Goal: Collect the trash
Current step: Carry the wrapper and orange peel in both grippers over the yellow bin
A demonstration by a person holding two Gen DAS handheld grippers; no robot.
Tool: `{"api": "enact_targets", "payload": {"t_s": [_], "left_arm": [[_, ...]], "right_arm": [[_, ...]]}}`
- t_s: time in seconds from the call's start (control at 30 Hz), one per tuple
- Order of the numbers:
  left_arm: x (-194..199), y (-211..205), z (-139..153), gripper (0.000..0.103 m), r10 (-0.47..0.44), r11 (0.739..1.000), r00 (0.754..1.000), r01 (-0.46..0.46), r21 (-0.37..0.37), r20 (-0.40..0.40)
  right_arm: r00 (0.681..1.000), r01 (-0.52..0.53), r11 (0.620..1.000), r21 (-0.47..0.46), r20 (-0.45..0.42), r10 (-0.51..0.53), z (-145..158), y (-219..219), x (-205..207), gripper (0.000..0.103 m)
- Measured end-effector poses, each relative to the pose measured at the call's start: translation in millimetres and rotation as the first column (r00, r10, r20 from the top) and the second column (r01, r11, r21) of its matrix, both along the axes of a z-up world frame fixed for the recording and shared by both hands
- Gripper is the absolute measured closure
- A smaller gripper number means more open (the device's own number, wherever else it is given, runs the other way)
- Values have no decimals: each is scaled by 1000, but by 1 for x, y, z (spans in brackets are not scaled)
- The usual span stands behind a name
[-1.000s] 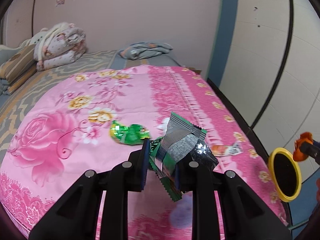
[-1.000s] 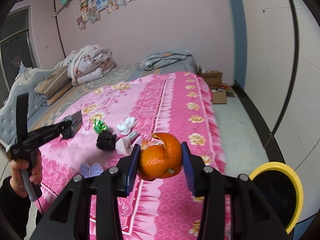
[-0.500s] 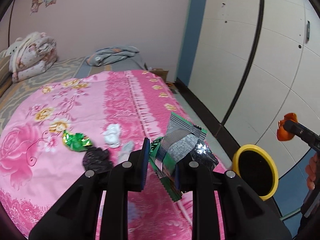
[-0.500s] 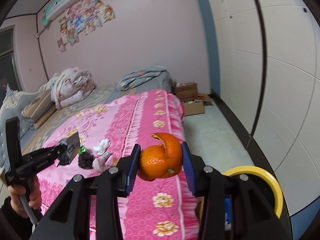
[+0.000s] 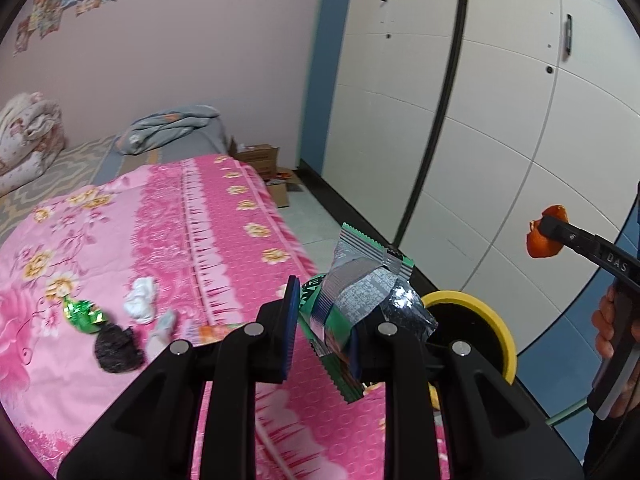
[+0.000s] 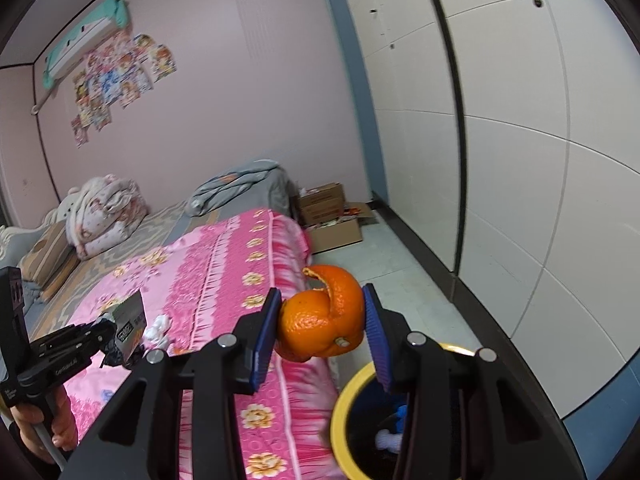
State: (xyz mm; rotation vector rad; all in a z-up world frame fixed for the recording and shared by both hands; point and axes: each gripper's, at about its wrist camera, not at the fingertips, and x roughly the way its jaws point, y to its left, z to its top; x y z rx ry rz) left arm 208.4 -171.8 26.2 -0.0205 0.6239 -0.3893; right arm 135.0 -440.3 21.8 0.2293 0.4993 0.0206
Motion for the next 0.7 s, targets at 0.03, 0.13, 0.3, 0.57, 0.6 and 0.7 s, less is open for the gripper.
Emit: {"api": "enact_targets", "payload": {"t_s": [0.03, 0.13, 0.3, 0.57, 0.6, 0.7], "left_arm": [[1, -7, 0, 83, -11, 1000, 1000, 11, -1, 1], [4, -28, 2, 83, -44, 999, 999, 44, -1, 1], [9, -63, 2, 83, -93, 996, 996, 93, 12, -4], [21, -113, -10, 83, -156, 987, 987, 157, 29, -32], [22, -120, -13, 83, -165, 986, 986, 166, 34, -35], [27, -134, -19, 83, -181, 982, 982, 183, 38, -52]], "right_arm": [[1000, 14, 1000, -2, 1, -14, 0, -6, 0, 64], [999, 43, 999, -4, 3, -43, 1, -18, 0, 64], [996, 95, 995, -6, 3, -95, -1, -39, -1, 64], [987, 160, 987, 9, -12, -159, -10, -72, -2, 64], [986, 164, 986, 10, -14, -164, -12, -75, -1, 64], [983, 183, 983, 8, -20, -183, -17, -81, -1, 64]]}}
